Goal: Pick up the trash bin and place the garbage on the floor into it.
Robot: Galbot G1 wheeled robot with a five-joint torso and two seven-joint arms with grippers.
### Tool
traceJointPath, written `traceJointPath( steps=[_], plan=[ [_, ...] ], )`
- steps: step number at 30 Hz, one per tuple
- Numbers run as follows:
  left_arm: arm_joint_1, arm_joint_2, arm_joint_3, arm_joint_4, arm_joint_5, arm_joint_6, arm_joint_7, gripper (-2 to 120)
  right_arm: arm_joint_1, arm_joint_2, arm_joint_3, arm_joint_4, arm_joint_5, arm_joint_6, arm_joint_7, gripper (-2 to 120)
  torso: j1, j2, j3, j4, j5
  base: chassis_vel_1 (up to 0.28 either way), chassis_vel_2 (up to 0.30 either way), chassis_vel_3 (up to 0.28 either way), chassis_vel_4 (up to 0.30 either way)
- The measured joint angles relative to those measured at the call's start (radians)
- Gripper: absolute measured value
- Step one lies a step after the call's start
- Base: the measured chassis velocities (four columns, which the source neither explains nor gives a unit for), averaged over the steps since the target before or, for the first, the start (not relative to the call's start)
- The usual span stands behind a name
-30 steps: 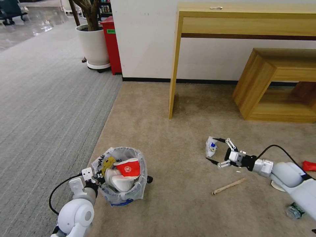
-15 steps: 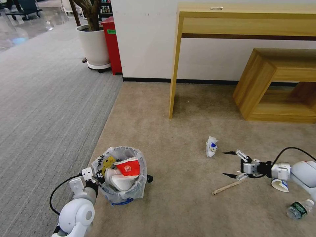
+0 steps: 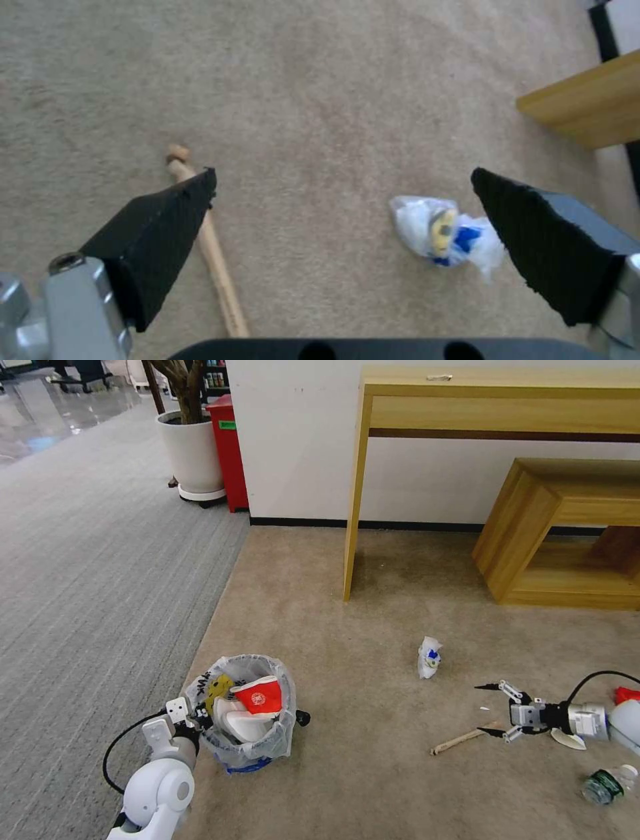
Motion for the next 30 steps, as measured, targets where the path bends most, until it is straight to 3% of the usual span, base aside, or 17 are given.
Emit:
traceJointPath(
  steps=[11,30],
  plan=[
    [0.002,-0.014,-0.002,0.001,0.009,-0.001,0.0,0,0.007,0.025,-0.063,-0.005,-0.018,-0.007,0.018,97,0.0,0.0,0.0,0.0,-0.0004,0.0,0.0,0.0,0.0],
    [0.03,-0.038,-0.005,-0.028,0.026,-0.001,-0.005,0,0.031,0.147,-0.106,-0.147,-0.104,0.011,0.05,93,0.0,0.0,0.0,-0.0003,-0.001,0.0,0.0,0.0,0.0]
  ],
)
